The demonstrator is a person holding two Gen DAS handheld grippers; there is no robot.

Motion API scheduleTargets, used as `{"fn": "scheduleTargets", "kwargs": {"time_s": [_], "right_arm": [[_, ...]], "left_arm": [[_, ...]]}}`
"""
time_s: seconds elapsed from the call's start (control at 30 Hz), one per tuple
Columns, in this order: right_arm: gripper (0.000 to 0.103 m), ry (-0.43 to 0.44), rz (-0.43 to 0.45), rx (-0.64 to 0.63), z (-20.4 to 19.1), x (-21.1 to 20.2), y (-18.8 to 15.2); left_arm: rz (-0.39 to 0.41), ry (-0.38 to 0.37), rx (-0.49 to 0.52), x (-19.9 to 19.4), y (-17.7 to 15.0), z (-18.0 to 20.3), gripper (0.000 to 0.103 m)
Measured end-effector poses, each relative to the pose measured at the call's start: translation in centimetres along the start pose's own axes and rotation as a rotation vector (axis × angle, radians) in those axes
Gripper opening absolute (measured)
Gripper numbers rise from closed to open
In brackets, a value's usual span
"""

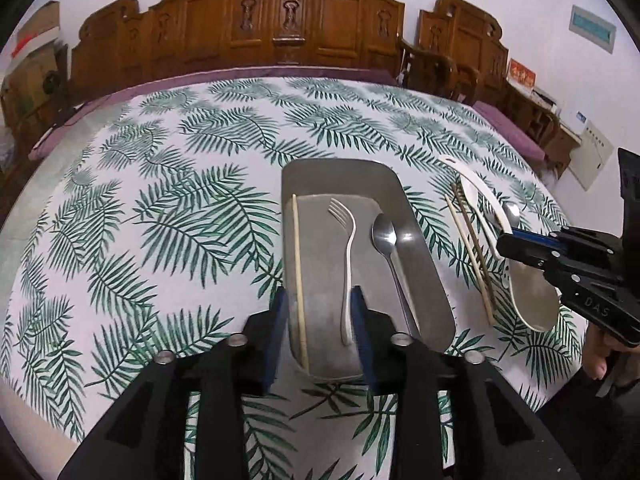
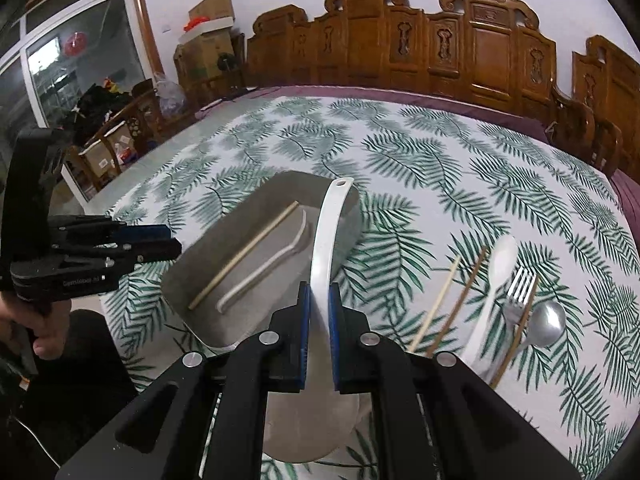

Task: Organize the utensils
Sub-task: 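Lower the white plastic spoon into the tray and open the right gripper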

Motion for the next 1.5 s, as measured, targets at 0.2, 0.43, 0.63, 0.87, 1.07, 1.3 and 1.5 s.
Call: {"fn": "scheduleTargets", "kwargs": {"time_s": [0.2,0.43,0.63,0.87,1.07,1.3,1.5], "right_arm": [[0.010,0.030,0.008,0.031,-1.8,1.5,1.1],[0.010,0.045,0.022,0.030,-3.7,3.6,2.6],[0.010,0.050,0.015,0.054,-4.4,6.2,3.0],[0.010,0.033,-0.054,0.045,-5.5,9.9,0.9],[0.010,0.029,-0.076,0.028,-6.0,10.6,0.0],[0.011,0.033,-0.078,0.042,-5.8,10.3,-0.3],[0.011,0.051,-0.046,0.051,-5.4,8.5,0.4]], "left_arm": [[0.051,-0.018,-0.016,-1.0,-0.1,-0.7,0.071],[0.063,0.006,-0.028,-1.5,-0.1,-2.2,0.074],[0.069,0.038,-0.044,-1.7,-0.2,-3.7,0.074],[0.060,0.057,-0.052,-1.6,-0.7,-4.8,0.074],[0.058,0.058,-0.064,-1.4,-1.0,-5.1,0.074],[0.066,0.050,-0.044,-1.7,-0.8,-4.1,0.074],[0.077,0.035,-0.024,-2.1,-0.2,-2.7,0.074]]}}
Point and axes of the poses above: each gripper's, at about its wrist camera, not at the fingertips, and x roughly the way its jaws point, z to its right, y to its top, the point moved 7 cm from there along x, roughly the way its jaws point, and after that the axes turned 13 degrees about z, right-handed, at the moved point
